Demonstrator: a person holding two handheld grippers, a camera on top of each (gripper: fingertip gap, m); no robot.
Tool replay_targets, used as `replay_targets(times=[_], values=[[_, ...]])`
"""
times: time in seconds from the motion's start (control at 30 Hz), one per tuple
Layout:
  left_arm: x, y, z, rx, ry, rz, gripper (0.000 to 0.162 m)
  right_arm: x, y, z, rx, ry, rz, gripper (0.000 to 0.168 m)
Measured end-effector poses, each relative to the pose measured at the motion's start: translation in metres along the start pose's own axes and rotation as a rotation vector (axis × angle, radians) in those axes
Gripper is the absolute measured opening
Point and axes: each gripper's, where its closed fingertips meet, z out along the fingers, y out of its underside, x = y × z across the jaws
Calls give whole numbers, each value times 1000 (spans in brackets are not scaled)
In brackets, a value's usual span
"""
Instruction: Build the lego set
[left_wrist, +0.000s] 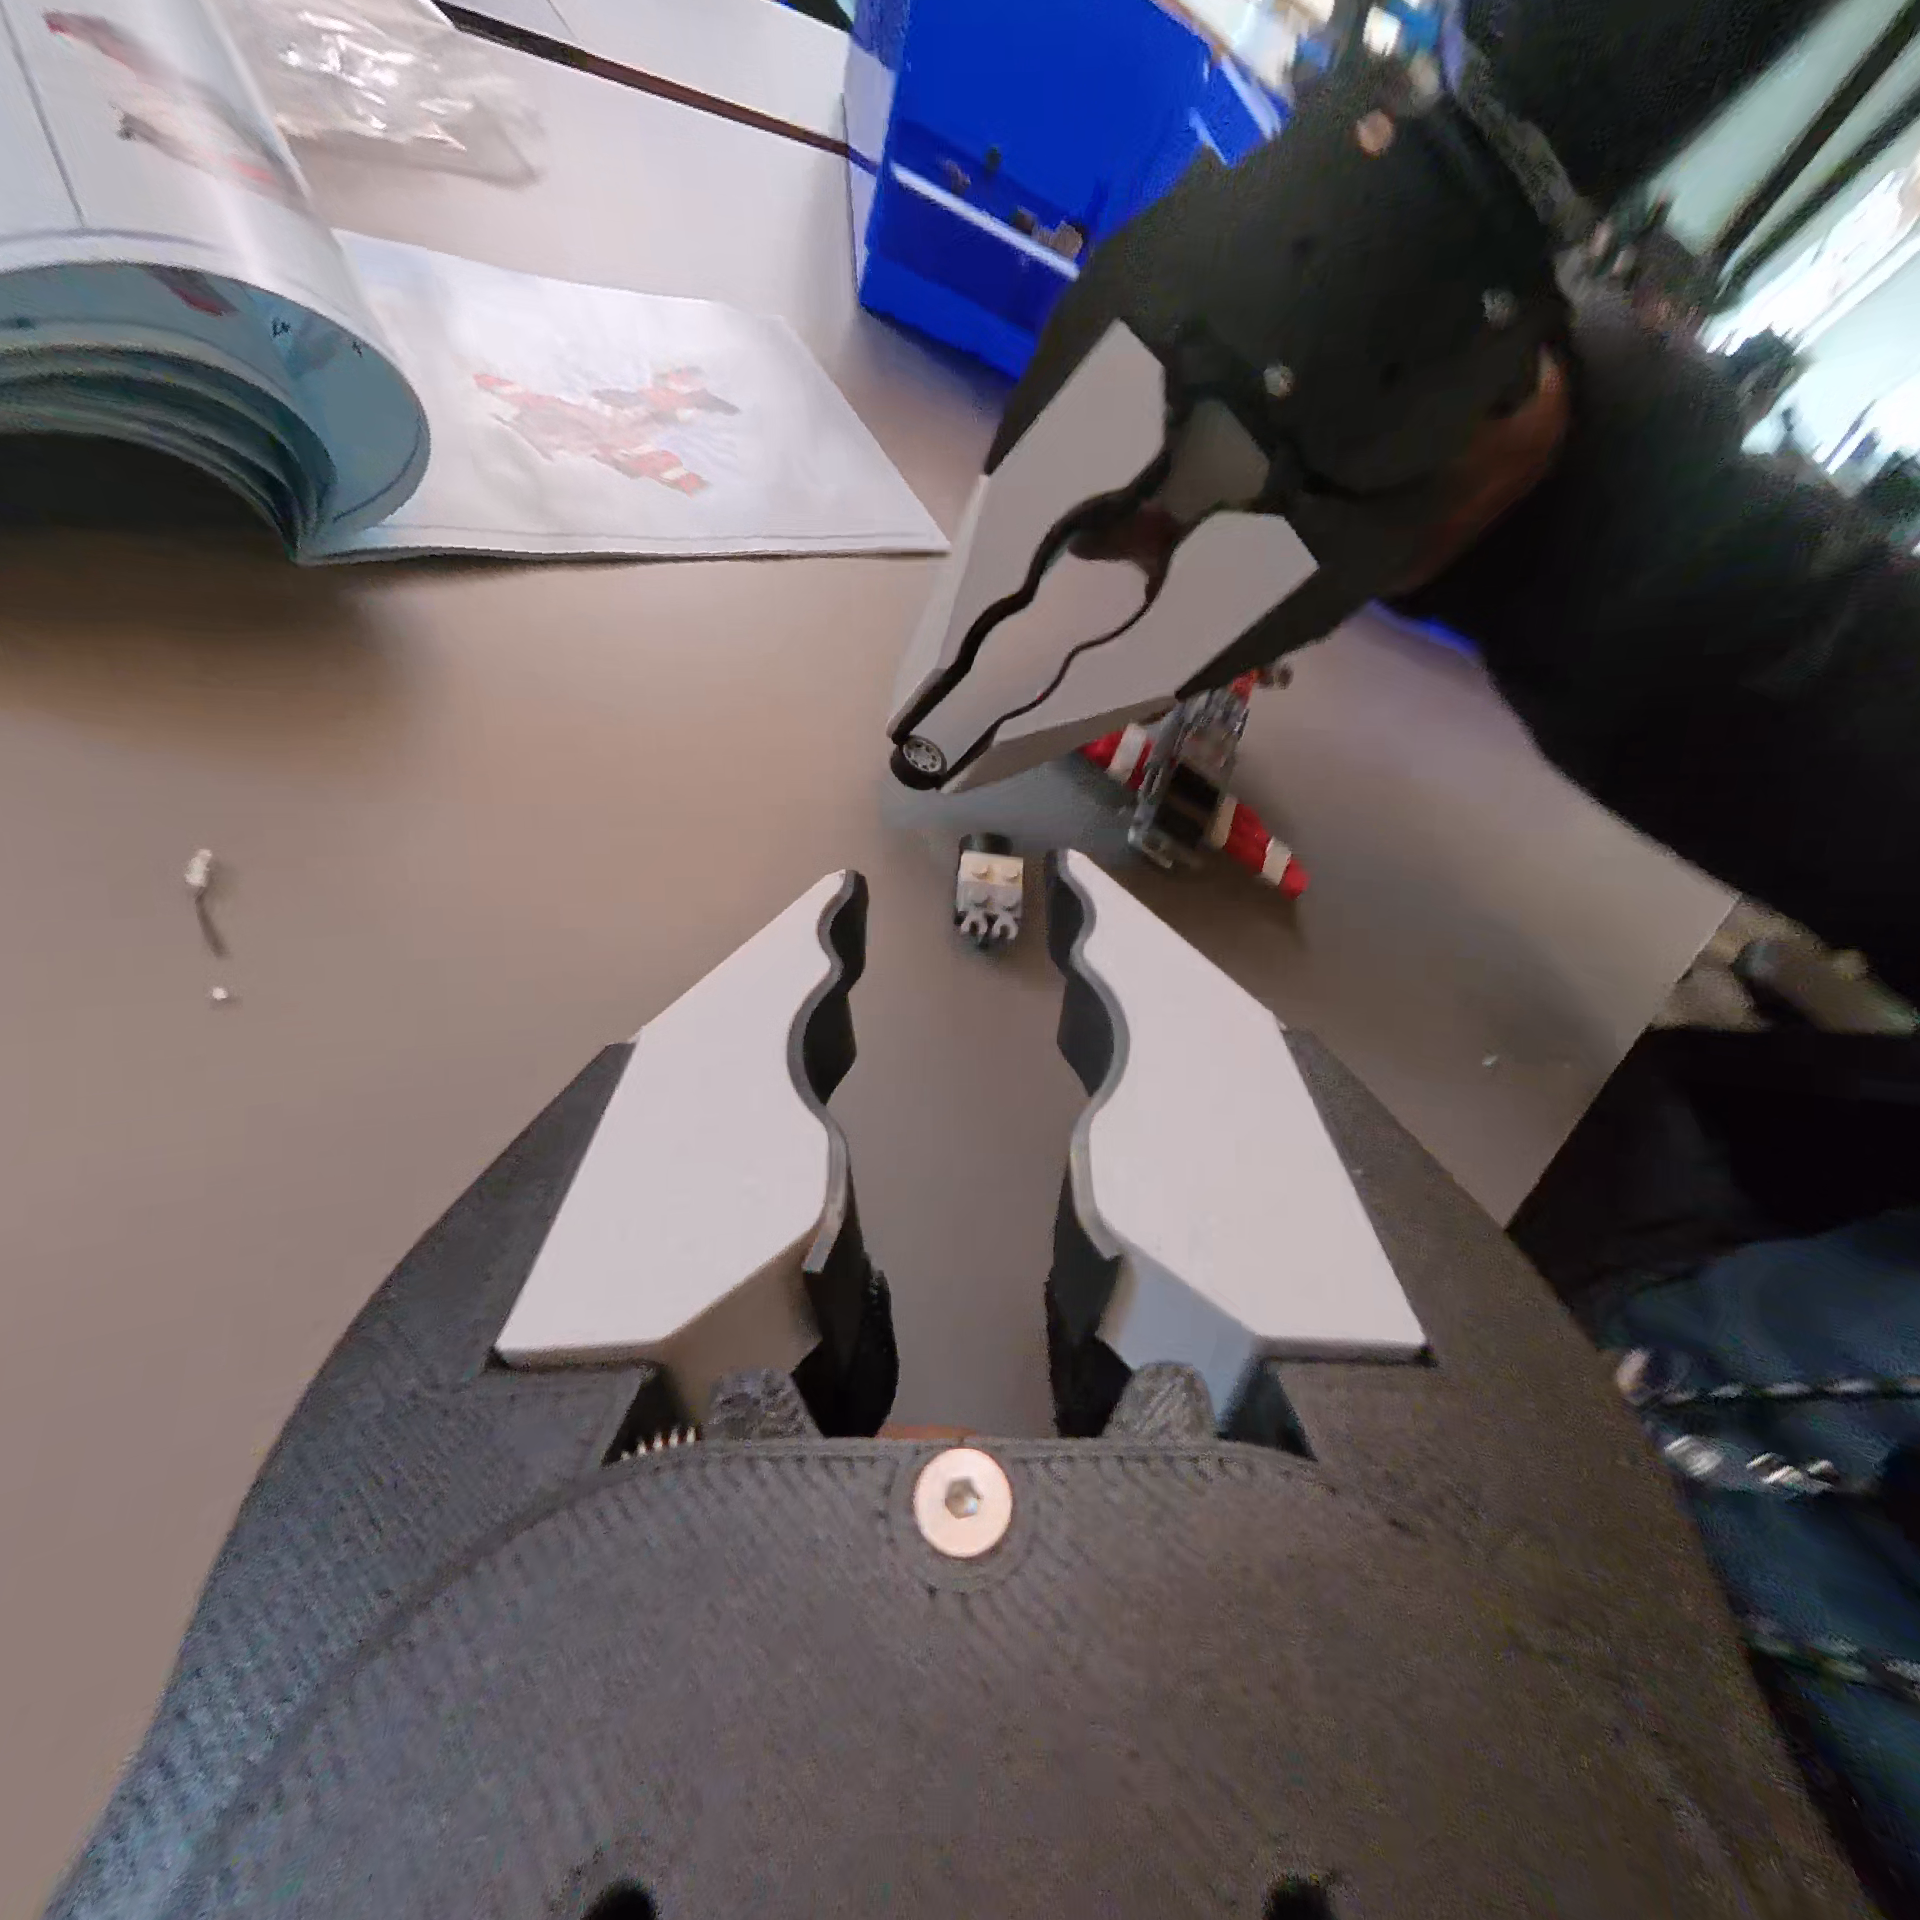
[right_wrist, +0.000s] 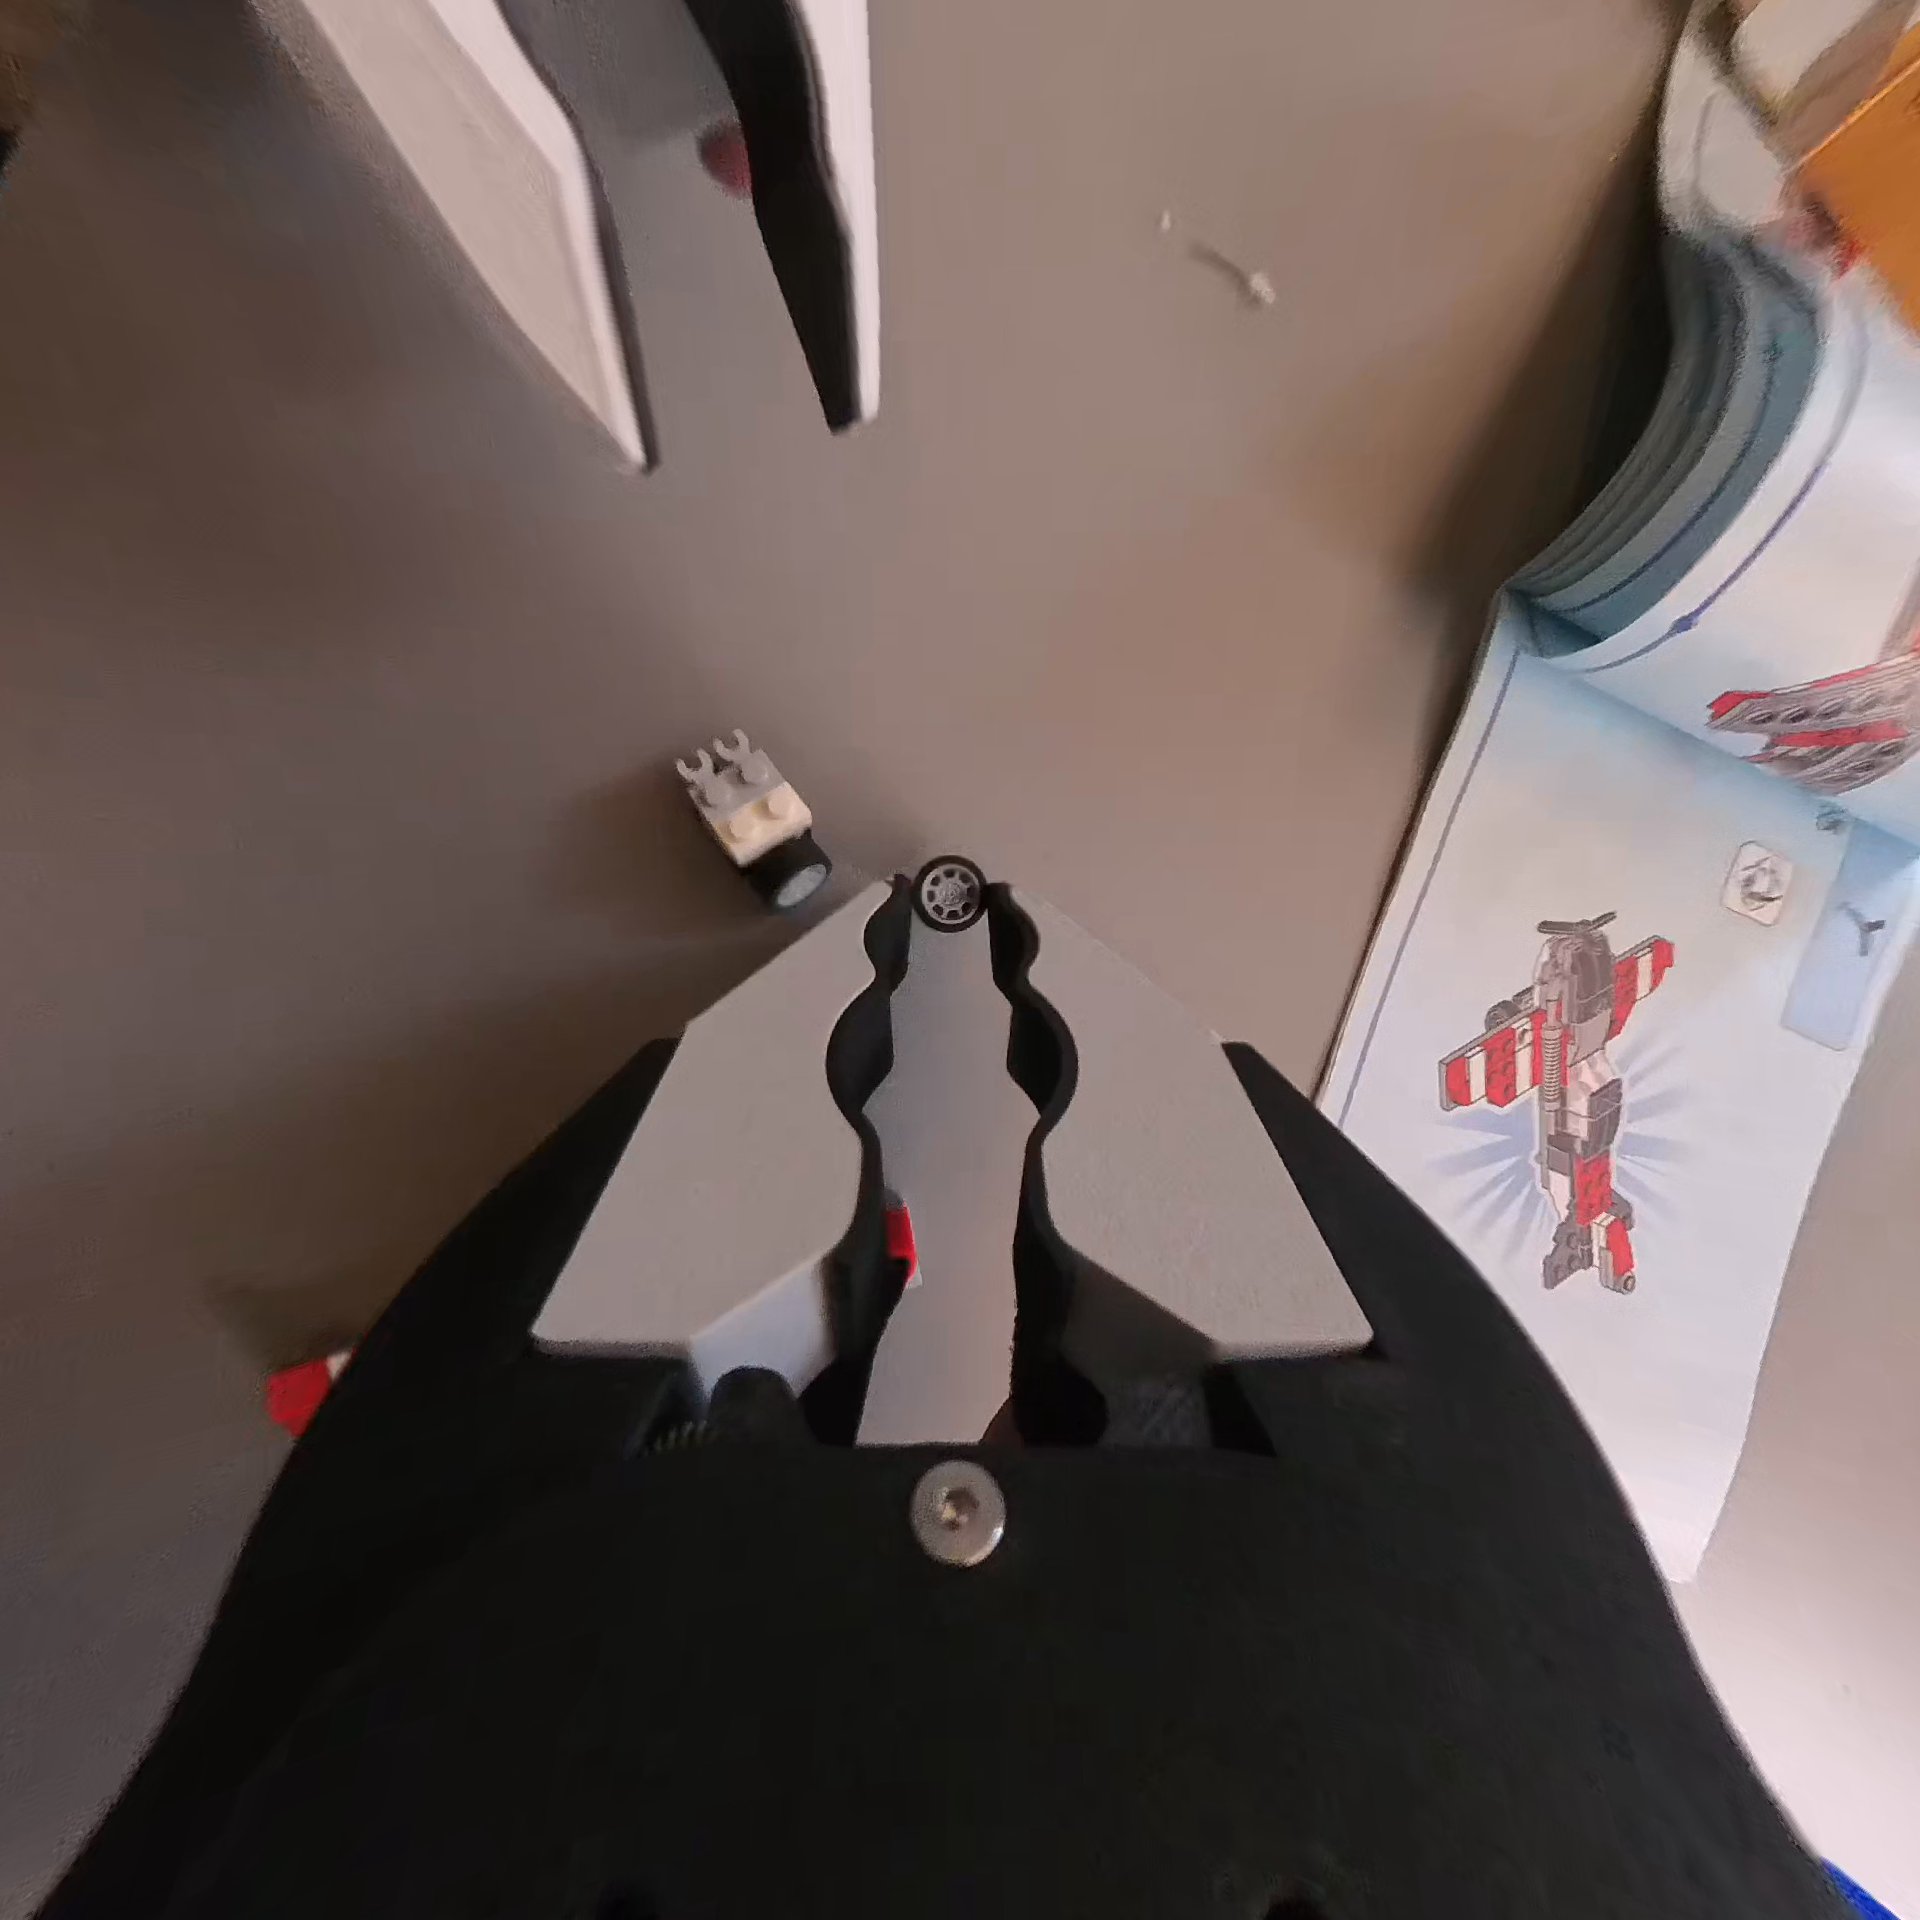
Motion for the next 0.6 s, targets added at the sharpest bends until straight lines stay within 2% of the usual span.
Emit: replay_targets(times=[0.03,0.17,0.27,0.6], values=[[0,-3,0,19,13,-55,35,0,-7,-4,32,17,-2,14],[-2,-18,-2,117,75,-314,35,-2,-44,-20,161,108,-58,15],[-4,-27,-7,180,114,-432,33,-7,-60,-23,180,160,-125,15],[8,-15,-7,152,106,-493,24,-25,-87,-26,219,216,-242,14]])
